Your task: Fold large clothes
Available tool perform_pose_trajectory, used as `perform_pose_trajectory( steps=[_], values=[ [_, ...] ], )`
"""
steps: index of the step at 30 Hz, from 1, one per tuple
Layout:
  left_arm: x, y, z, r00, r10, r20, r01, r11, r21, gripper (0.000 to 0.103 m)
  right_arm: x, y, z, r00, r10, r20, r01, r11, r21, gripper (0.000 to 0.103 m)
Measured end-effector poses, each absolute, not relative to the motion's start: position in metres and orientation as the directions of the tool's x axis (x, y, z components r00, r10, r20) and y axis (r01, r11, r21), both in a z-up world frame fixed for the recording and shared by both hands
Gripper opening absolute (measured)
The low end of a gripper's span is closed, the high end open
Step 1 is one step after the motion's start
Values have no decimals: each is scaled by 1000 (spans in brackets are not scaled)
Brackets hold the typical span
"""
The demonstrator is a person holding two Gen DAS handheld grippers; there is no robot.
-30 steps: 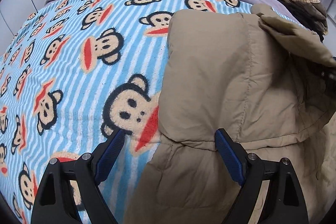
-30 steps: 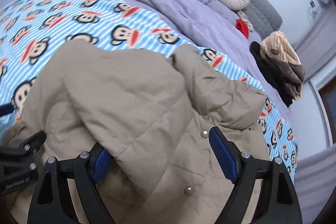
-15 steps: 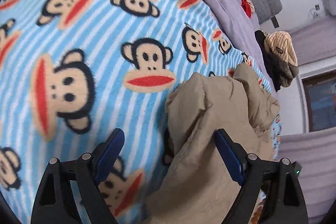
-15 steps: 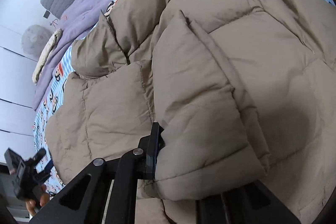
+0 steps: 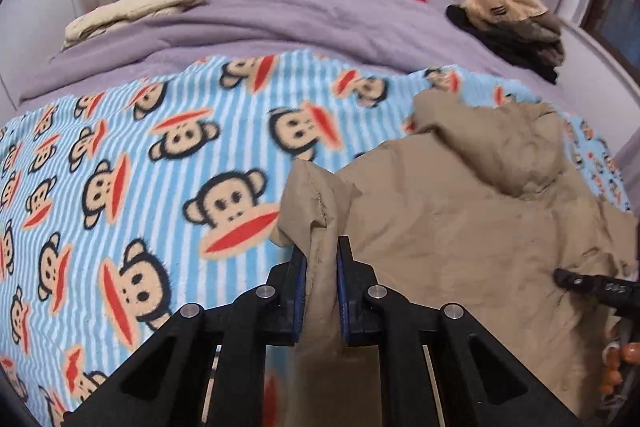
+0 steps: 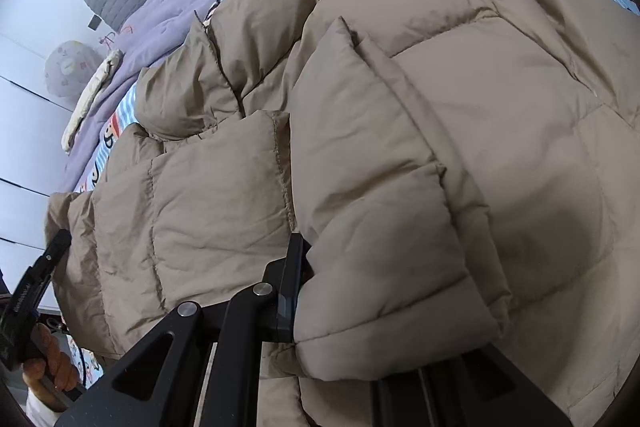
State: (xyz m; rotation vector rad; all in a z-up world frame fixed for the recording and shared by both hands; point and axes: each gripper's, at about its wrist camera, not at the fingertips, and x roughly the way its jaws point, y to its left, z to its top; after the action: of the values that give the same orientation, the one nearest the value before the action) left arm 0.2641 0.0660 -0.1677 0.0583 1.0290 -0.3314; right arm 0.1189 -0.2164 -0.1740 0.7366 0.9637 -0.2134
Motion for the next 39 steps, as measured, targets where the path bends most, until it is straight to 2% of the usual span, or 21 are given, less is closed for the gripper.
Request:
perform_pose_trajectory(
  steps=[3,8,11,12,13,15,17,18,19,22,26,28,36,39],
  values=[
    [269,86,-190,454,-171,-875,224,972,-74,15,127,-212,-173,573,157,-804,456,754,472,10],
    [262,109,-168,497,-68,-865,107,994,-16,15,131,-213,-167,550,157,-820,437,783,443,13],
    [254,128,-150,507,-102,-856,104,993,-56,15,115,-226,-154,539,140,-830,472,766,436,34],
    [251,133,-146,501,-117,-857,111,991,-70,15,105,-233,-146,547,117,-829,482,765,426,48],
    [245,135,-143,496,-131,-858,122,989,-81,15,96,-240,-141,551,77,-831,498,769,401,53],
    [235,134,-141,481,-166,-861,159,982,-101,15,75,-251,-126,564,4,-826,520,775,359,52],
    [226,124,-146,457,-186,-870,200,974,-103,15,61,-255,-114,587,-16,-810,511,783,355,38],
    [222,118,-152,444,-193,-875,220,970,-102,15,58,-254,-110,594,-10,-804,492,796,353,22],
    [219,110,-158,432,-187,-882,230,969,-93,15,58,-249,-107,598,-5,-802,466,816,342,20],
    [217,94,-183,391,-150,-908,221,973,-65,15,78,-227,-114,573,17,-820,393,872,292,20],
    [218,93,-205,374,-112,-921,163,985,-53,15,104,-221,-149,499,-8,-866,393,893,219,19],
    [219,92,-206,377,-104,-920,155,987,-48,15,111,-230,-160,493,-18,-870,413,885,216,14],
    [216,97,-195,366,-84,-927,128,991,-39,15,99,-234,-155,468,-80,-880,448,880,159,14],
    [209,97,-179,386,-64,-920,143,990,-9,15,83,-242,-148,472,-69,-879,473,861,186,14]
  ],
)
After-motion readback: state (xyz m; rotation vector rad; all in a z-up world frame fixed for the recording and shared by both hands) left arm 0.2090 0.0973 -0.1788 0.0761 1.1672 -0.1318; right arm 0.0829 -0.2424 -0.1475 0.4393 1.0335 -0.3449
